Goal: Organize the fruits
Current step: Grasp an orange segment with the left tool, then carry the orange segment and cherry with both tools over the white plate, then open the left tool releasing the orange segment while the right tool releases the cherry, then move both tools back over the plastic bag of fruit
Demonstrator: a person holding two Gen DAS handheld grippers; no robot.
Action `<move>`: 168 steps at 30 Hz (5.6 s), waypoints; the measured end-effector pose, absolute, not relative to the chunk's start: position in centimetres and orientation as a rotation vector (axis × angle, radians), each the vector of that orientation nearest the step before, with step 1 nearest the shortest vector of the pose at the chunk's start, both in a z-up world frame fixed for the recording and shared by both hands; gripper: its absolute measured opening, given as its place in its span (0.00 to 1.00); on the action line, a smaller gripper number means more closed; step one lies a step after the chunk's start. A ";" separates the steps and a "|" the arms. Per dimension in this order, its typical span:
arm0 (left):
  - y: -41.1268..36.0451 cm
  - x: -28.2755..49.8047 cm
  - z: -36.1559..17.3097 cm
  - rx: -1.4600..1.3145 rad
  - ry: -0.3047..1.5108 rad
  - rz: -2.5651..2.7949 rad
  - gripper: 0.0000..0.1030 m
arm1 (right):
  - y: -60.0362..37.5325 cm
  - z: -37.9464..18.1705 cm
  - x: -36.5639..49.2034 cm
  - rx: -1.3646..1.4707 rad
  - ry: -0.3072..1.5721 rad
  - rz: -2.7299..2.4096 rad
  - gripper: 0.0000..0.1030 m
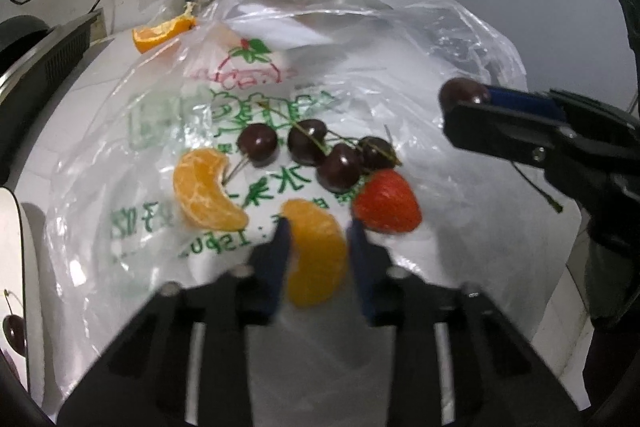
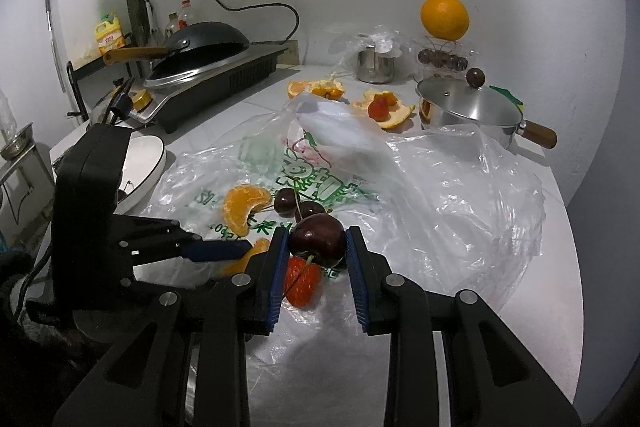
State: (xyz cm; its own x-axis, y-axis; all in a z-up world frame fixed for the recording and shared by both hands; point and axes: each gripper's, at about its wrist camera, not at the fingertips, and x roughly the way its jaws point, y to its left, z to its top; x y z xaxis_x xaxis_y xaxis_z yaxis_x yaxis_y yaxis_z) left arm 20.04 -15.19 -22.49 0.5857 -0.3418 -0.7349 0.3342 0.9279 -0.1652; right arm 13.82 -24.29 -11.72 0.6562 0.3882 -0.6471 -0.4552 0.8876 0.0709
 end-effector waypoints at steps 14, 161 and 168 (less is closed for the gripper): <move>-13.8 18.6 -20.7 -0.023 0.813 -0.429 0.23 | -23.6 -10.6 13.3 -0.118 0.692 0.455 0.30; -3.5 12.9 -17.2 -0.057 0.723 -0.169 0.71 | -17.0 -11.8 12.6 -0.107 0.728 0.451 0.45; -5.3 13.6 -17.4 -0.031 0.738 -0.184 0.71 | -19.4 -12.9 13.1 -0.102 0.745 0.401 0.45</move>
State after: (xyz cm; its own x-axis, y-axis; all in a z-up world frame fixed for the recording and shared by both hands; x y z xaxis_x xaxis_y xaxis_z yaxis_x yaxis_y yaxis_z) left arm 13.56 -5.28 -17.42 0.7243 -0.1780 -0.6661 0.1562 0.9833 -0.0929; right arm 13.13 -19.35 -12.92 0.6633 0.3187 -0.6771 -0.3904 0.9193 0.0502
